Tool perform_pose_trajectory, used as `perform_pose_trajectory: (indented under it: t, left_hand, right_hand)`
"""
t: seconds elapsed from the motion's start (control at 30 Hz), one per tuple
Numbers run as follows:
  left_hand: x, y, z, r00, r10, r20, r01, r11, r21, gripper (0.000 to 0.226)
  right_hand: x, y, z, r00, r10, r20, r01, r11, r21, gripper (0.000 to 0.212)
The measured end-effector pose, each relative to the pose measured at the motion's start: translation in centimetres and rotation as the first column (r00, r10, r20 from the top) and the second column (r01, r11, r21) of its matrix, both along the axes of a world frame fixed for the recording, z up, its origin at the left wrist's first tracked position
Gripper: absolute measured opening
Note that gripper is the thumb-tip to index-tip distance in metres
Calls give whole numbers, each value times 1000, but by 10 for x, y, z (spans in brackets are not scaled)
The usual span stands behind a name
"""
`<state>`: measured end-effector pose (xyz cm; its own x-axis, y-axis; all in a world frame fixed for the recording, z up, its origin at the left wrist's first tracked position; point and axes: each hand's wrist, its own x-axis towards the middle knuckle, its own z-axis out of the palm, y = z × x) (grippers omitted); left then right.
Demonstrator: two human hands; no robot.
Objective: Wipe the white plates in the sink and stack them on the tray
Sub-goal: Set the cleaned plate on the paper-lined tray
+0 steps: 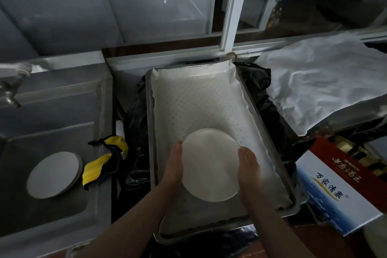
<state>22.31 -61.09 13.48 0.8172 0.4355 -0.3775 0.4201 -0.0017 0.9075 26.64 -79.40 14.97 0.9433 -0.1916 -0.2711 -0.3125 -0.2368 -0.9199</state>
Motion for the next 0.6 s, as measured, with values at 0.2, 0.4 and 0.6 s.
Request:
perform_pose_trajectory:
  t: [0.2,0.4,0.6]
  left_hand:
    - [7,0,-5,1000,-26,4,25,985,171,35]
    - [0,-5,9,994,9,109,-15,998,54,35]
    - [-2,2,12,994,-25,102,24,1000,13,30]
  right_hand:
    - [10,4,-7,998,8,64,-4,998,-63,36]
    - [6,4,-9,996,28,80,-18,992,-126,39]
    - [5,3,-8,993,73,89,-58,984,-170,61]
